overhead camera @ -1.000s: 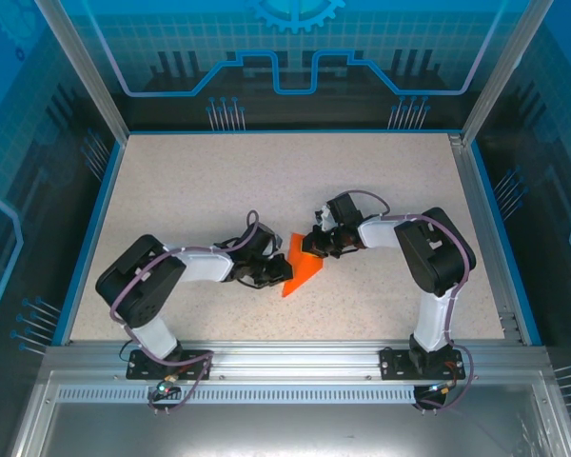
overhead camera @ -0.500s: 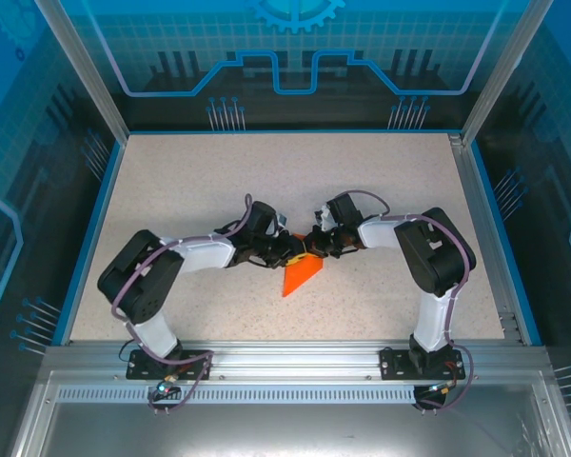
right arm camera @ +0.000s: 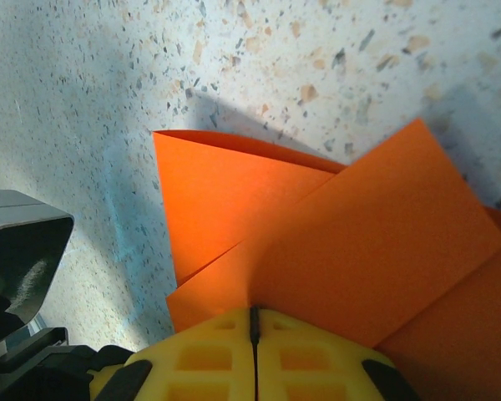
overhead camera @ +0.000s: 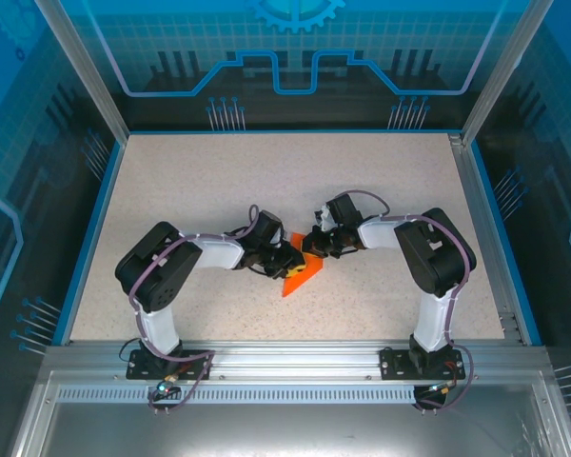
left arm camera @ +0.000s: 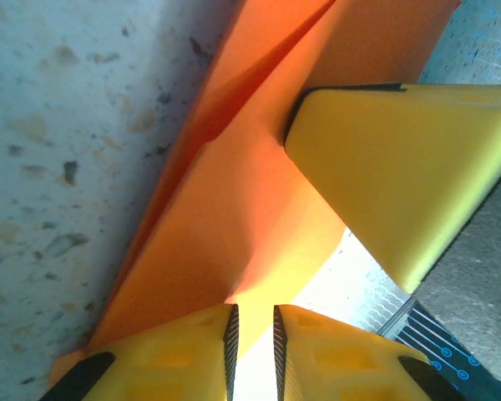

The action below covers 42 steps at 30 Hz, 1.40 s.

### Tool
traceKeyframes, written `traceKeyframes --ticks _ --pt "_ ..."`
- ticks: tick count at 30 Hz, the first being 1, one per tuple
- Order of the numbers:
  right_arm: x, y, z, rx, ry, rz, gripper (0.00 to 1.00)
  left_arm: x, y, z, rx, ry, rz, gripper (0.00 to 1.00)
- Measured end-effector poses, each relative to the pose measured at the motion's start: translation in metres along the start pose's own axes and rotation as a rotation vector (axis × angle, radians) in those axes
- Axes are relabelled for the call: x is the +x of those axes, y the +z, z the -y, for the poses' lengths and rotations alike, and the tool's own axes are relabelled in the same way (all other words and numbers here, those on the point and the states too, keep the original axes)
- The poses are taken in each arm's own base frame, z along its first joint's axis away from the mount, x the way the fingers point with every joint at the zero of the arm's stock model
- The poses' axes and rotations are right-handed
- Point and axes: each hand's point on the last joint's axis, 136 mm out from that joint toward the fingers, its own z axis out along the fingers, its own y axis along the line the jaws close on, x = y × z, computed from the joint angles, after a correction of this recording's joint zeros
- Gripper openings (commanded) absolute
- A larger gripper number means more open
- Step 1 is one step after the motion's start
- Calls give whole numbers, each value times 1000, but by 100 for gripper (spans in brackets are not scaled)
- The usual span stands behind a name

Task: Fold a paper plane with a square sheet of paper (pick it up from the middle)
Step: Fourth fold the wing at the center of the table.

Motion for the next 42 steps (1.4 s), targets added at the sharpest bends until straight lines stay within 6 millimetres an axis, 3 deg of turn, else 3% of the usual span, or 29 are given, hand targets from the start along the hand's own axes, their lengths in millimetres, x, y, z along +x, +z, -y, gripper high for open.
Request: traceKeyframes --ticks 21,42 --pt "0 0 0 4 3 1 7 28 -15 -25 -3 110 -29 22" --pt "0 1 0 9 1 4 7 77 -42 -65 -137 173 -189 23"
